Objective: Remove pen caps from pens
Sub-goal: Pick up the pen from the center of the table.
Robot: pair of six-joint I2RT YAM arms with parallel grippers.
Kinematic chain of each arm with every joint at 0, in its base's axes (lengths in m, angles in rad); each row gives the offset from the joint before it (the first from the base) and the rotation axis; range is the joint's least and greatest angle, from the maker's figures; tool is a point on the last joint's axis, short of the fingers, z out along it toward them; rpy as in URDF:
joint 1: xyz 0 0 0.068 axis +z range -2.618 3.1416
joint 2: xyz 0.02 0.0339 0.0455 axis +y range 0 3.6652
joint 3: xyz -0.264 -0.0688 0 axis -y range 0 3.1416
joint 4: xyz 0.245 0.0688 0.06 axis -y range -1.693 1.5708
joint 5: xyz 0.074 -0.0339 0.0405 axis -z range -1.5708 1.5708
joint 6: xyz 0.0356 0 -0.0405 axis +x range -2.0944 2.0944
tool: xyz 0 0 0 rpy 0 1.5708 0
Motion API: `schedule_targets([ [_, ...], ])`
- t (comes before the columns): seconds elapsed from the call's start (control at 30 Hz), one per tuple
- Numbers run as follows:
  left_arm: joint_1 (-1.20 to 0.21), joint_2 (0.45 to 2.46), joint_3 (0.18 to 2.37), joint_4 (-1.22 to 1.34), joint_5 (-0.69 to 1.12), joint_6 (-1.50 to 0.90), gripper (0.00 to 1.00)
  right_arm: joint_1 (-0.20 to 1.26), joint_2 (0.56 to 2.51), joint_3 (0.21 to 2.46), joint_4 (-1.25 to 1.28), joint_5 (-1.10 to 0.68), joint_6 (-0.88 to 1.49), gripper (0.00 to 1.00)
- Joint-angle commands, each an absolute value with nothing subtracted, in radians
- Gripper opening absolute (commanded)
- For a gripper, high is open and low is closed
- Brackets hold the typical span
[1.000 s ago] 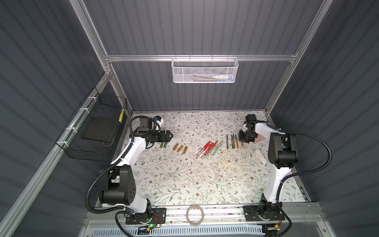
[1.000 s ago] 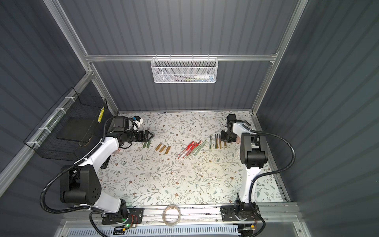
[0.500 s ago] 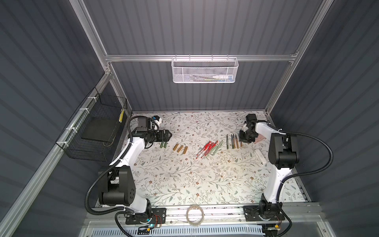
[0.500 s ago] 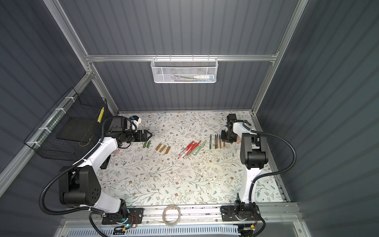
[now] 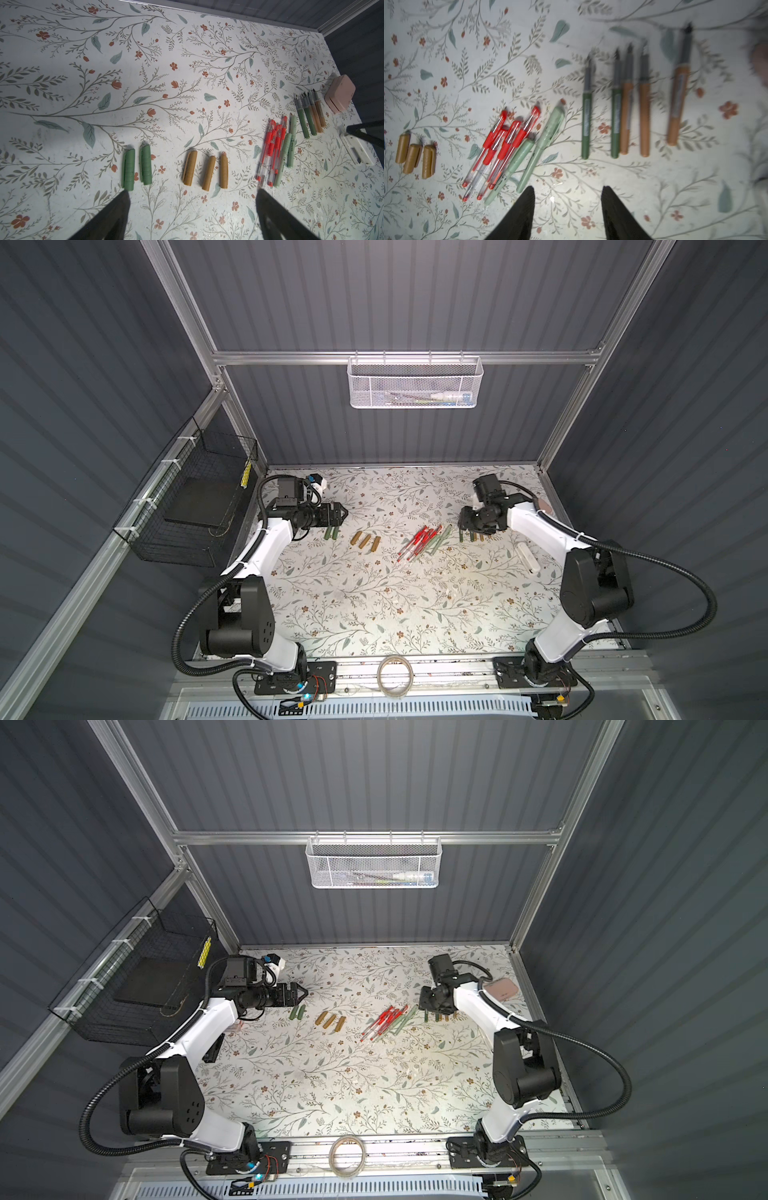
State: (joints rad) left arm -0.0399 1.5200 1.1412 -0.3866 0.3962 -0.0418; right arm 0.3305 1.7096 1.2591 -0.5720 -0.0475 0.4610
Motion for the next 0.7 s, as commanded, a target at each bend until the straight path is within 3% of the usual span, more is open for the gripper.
schedule_targets([
  [0.0, -0.032, 1.499, 1.132, -0.373, 0.427, -0.061, 0.94, 0.398, 1.751, 1.268, -0.545, 0.024, 0.601, 0.52],
  [0.67, -0.026, 1.508, 1.137, -0.378, 0.426, -0.061, 0.95, 0.475, 1.976, 1.368, -0.529, 0.037, 0.669, 0.41],
])
